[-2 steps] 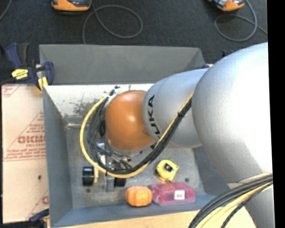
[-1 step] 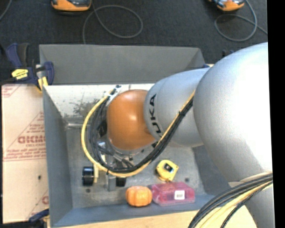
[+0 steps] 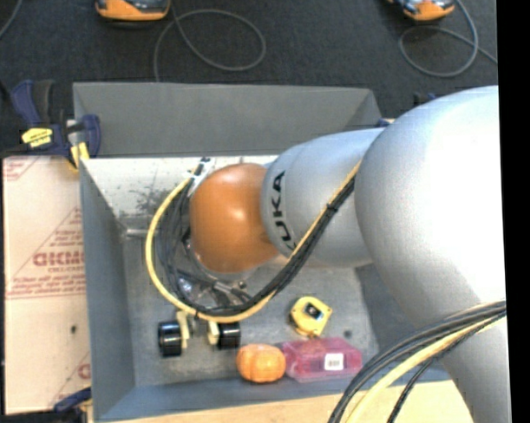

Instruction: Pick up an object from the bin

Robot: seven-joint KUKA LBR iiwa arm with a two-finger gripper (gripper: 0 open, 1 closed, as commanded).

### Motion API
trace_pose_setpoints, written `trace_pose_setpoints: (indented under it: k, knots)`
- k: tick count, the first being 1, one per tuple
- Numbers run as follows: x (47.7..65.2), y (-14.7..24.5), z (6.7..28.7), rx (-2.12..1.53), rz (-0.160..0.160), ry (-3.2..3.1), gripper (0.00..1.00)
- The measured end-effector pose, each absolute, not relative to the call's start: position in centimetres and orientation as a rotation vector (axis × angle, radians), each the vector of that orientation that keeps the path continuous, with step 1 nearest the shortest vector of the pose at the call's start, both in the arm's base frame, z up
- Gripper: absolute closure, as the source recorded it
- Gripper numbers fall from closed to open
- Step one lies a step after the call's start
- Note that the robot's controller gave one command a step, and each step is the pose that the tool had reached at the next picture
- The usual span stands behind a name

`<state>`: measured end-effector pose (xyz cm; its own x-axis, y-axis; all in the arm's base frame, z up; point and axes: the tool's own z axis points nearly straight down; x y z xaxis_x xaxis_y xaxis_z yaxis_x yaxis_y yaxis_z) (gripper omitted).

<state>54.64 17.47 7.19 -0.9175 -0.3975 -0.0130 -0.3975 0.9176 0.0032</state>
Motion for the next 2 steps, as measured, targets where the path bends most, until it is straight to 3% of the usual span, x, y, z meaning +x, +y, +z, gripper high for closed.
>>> trace_pose_setpoints:
  k: [2]
  knots:
    - [54.48,17.43,7.58,-0.634,0.009,3.068,1.0]
